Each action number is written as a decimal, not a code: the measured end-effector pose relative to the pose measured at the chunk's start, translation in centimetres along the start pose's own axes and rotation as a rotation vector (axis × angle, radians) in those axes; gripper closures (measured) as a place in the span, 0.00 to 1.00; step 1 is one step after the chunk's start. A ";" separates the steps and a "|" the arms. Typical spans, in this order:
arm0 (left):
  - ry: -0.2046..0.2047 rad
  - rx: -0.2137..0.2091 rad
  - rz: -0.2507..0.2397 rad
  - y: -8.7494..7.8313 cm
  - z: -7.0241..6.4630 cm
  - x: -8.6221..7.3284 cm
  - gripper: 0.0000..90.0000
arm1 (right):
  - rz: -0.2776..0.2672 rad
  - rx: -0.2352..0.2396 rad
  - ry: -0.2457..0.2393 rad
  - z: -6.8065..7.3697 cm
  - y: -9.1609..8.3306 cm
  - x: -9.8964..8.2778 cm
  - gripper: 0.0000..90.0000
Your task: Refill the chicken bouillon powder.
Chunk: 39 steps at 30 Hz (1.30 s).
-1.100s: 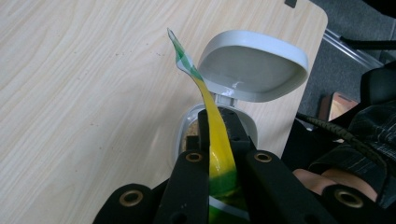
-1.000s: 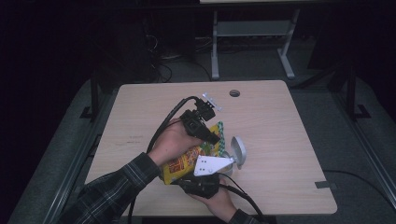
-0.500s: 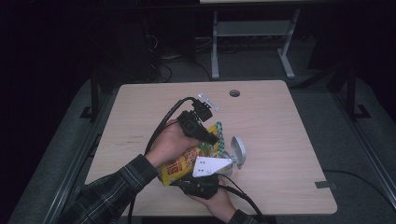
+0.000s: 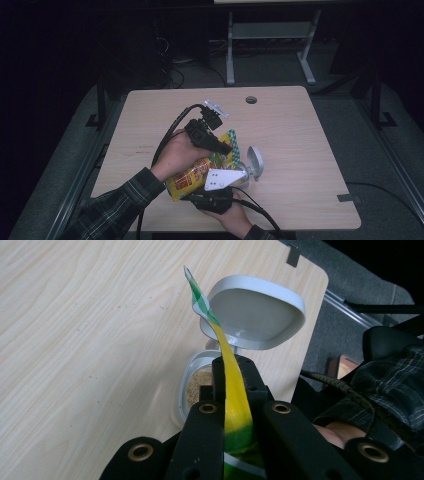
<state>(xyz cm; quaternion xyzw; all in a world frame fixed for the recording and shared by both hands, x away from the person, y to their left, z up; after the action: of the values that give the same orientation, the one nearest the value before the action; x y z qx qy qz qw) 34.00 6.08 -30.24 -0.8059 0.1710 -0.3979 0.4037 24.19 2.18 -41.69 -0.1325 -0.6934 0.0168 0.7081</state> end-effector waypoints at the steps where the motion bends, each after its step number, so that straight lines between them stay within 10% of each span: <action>1: 0.000 0.000 0.000 0.0 0.0 0.0 1.00 | 0.000 0.000 0.000 0.0 0.0 0.0 1.00; 39: -0.007 -0.104 -0.292 -8.0 1.7 -5.2 1.00 | 0.028 -0.053 0.032 -1.3 -1.7 -0.3 1.00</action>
<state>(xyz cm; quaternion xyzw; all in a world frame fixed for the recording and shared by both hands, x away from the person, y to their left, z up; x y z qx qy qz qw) 31.70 15.04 -27.18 -0.8435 0.0709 -0.4400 0.2998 25.17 0.22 -41.64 -0.1611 -0.6804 0.0065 0.7149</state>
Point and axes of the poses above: each handheld gripper's, and its own axes: y roughly forward along the jaws, x roughly out of its top, z roughly to its left, the point moved 3 cm from there along y, roughly forward along the jaws, and after that the axes turned 10 degrees about -y, right-handed, at the moved point
